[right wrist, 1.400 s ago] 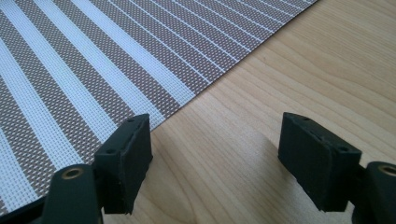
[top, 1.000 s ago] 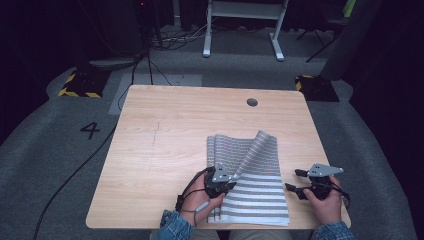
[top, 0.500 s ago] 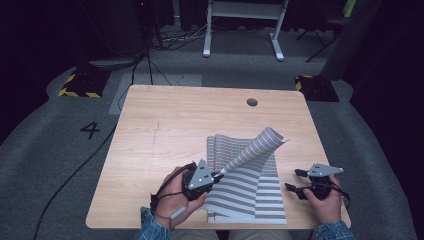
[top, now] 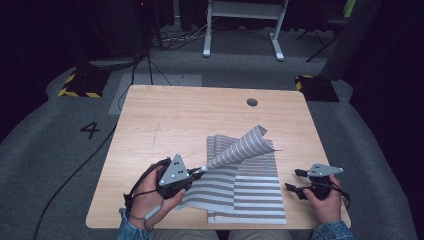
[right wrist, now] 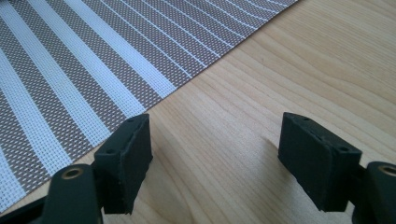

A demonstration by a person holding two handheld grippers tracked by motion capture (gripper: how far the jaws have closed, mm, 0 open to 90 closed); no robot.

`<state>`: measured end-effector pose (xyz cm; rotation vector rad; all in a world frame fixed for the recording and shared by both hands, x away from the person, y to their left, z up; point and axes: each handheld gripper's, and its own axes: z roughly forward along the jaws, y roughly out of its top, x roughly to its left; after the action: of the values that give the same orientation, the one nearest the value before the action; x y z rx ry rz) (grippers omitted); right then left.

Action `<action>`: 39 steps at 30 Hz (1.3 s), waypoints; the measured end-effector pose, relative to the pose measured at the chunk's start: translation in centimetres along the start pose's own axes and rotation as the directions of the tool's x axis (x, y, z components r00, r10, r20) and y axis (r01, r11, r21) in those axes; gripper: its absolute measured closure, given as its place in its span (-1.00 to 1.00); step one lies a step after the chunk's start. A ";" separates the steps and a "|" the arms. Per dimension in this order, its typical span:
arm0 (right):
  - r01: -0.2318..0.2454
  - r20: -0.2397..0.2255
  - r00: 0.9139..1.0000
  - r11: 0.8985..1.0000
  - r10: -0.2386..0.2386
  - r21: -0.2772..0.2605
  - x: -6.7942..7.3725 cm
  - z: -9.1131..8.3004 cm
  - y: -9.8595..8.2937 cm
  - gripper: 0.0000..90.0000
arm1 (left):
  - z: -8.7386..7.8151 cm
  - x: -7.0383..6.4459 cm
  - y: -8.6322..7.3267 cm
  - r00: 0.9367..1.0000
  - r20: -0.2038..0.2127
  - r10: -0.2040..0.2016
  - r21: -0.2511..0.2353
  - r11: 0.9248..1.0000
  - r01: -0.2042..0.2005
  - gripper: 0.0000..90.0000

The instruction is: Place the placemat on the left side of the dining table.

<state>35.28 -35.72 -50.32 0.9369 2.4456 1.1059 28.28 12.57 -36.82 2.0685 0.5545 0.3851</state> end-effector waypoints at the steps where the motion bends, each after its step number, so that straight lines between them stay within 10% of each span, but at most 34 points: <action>1: 0.000 0.000 1.000 1.000 0.000 0.000 0.0 0.0 0.0 -0.42 | -0.3 0.1 0.0 1.000 0.000 -0.010 0.007 1.000 0.010 0.96; 9: 0.000 0.000 1.000 1.000 0.000 0.000 0.0 0.0 0.0 -0.42 | -2.9 1.1 -0.6 0.994 -0.040 -0.098 0.039 0.994 0.099 0.96; 19: 0.000 0.000 1.000 1.000 0.000 0.000 0.0 0.0 0.0 -0.42 | -4.6 2.8 -1.9 0.989 -0.101 -0.107 0.031 0.993 0.111 0.96; 39: 0.000 0.000 1.000 1.000 0.000 -0.002 0.0 0.0 0.0 -0.42 | -4.5 6.8 -5.5 0.970 -0.158 -0.184 0.039 0.981 0.192 0.95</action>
<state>35.28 -35.71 -50.34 0.9366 2.4436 1.1084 30.61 21.91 -38.84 2.0272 0.8552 0.4239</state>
